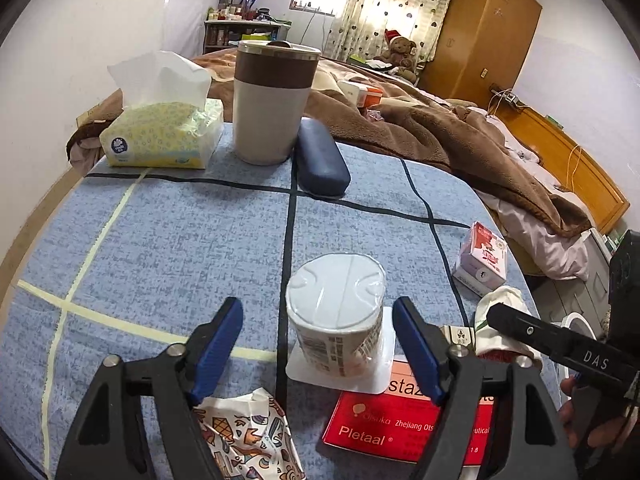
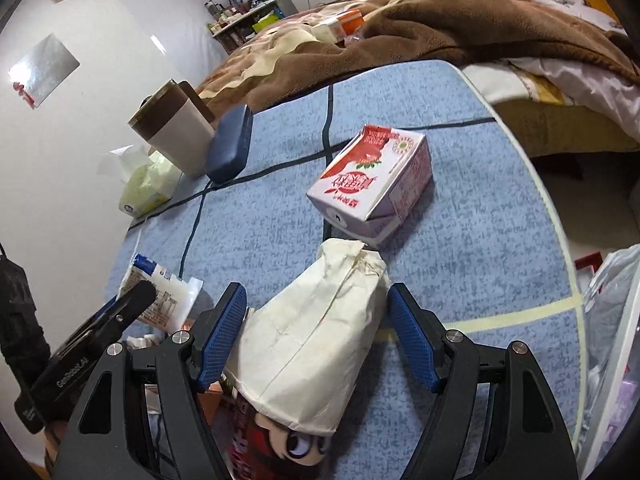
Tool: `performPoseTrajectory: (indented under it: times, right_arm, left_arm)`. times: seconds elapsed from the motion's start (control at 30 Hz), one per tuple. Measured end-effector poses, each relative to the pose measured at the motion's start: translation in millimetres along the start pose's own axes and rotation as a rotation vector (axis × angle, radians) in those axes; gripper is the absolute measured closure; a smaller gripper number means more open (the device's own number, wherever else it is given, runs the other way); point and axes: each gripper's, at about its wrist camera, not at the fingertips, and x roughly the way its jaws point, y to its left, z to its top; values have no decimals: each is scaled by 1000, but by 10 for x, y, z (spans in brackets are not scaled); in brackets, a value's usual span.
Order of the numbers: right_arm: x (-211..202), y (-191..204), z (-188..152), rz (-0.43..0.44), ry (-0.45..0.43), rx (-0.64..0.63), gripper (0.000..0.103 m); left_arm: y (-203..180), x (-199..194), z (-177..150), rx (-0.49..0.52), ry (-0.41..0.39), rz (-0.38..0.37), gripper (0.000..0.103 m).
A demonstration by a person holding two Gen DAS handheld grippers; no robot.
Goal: Collect trash
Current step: 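Grasp the yogurt cup with the left gripper while the right grasps the paper bag, then carry the yogurt cup and paper bag over the white bin and open both grippers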
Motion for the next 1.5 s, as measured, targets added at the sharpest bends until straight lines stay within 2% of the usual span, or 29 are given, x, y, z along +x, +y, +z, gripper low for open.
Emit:
performPoseTrajectory:
  times: [0.1, 0.17, 0.23, 0.27, 0.5, 0.63, 1.13, 1.5]
  right_arm:
    - [-14, -6, -12, -9, -8, -4, 29]
    - [-24, -3, -21, -1, -11, -10, 38]
    - [-46, 0, -25, 8, -20, -12, 41]
    - [-47, 7, -23, 4, -24, -17, 42]
    - [-112, 26, -28, 10, -61, -41, 53]
    - [-178, 36, -25, 6, -97, -58, 63]
    - [-542, 103, -68, 1, -205, -110, 64]
    - [-943, -10, -180, -27, -285, -123, 64]
  left_arm:
    - [-13, 23, -7, 3, 11, -9, 36]
    - [-22, 24, -14, 9, 12, -10, 41]
    - [-39, 19, -22, 16, 13, -13, 52]
    - [-52, 13, -19, 23, 13, -13, 53]
    - [-120, -40, -28, 44, -9, -12, 53]
    - [-145, -114, -29, 49, -29, -11, 53]
    - [-402, -556, -84, 114, -113, 0, 53]
    - [-697, -890, -211, 158, -162, -47, 53]
